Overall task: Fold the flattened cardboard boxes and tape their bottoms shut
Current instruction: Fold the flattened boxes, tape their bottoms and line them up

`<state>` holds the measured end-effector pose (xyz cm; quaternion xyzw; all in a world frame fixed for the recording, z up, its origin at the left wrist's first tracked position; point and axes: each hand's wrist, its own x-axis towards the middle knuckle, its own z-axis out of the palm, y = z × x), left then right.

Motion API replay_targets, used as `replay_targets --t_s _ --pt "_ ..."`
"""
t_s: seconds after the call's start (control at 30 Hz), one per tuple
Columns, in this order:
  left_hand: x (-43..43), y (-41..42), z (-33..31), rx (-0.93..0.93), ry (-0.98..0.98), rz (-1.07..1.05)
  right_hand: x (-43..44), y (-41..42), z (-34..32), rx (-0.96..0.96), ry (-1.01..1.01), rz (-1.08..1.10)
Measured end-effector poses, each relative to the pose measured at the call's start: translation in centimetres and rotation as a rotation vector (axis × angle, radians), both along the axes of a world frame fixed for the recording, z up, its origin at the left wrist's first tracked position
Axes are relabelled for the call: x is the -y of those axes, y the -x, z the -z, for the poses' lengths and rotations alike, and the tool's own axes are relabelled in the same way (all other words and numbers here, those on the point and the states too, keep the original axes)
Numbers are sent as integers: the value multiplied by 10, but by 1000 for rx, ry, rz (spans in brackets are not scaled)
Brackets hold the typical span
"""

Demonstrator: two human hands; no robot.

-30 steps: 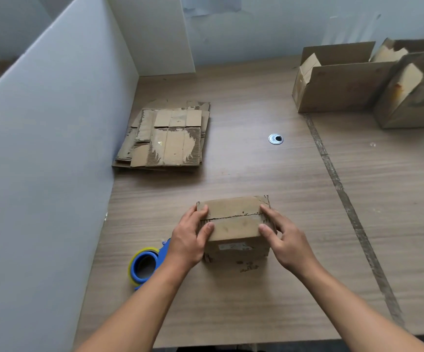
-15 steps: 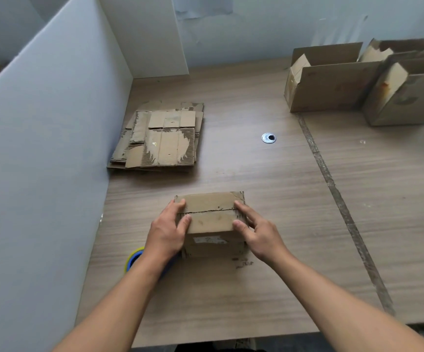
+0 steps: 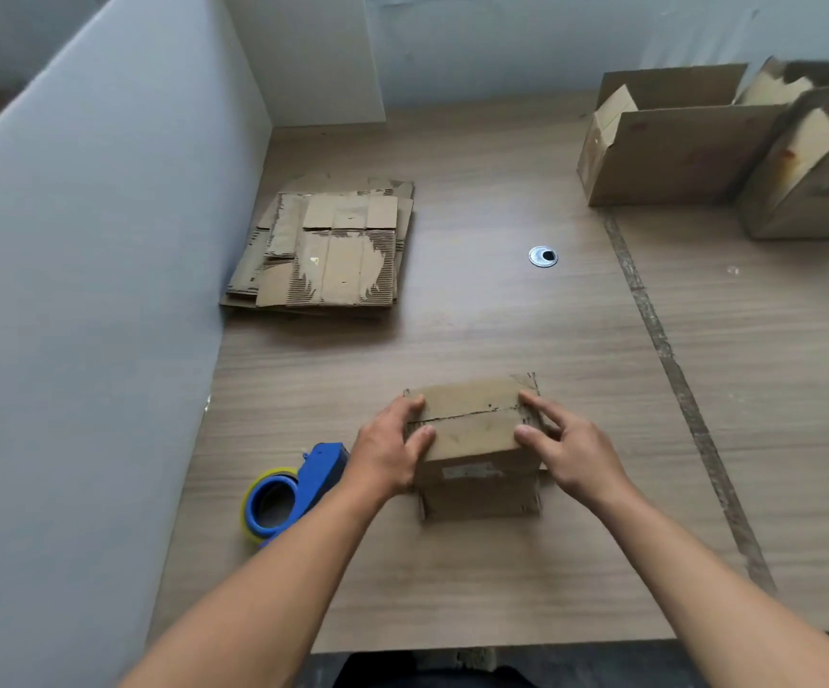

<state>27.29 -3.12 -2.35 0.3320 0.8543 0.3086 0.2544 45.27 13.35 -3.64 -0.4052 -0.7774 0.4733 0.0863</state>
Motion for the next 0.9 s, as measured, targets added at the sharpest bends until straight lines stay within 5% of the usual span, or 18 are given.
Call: replay_targets --t_s 0.27,0.47,0.6,0.77,0.9 --pt "17 1 11 -65 14 18 15 0 18 11 13 -59" --pt "21 4 19 -114 -11 11 22 29 4 255 -471 -293" --pt "21 8 23 -98 10 26 33 51 8 280 -496 -539" --pt "38 21 20 -15 -14 77 36 52 16 280 -523 -471" --pt "70 40 17 -185 38 -19 38 54 16 262 -543 -463"
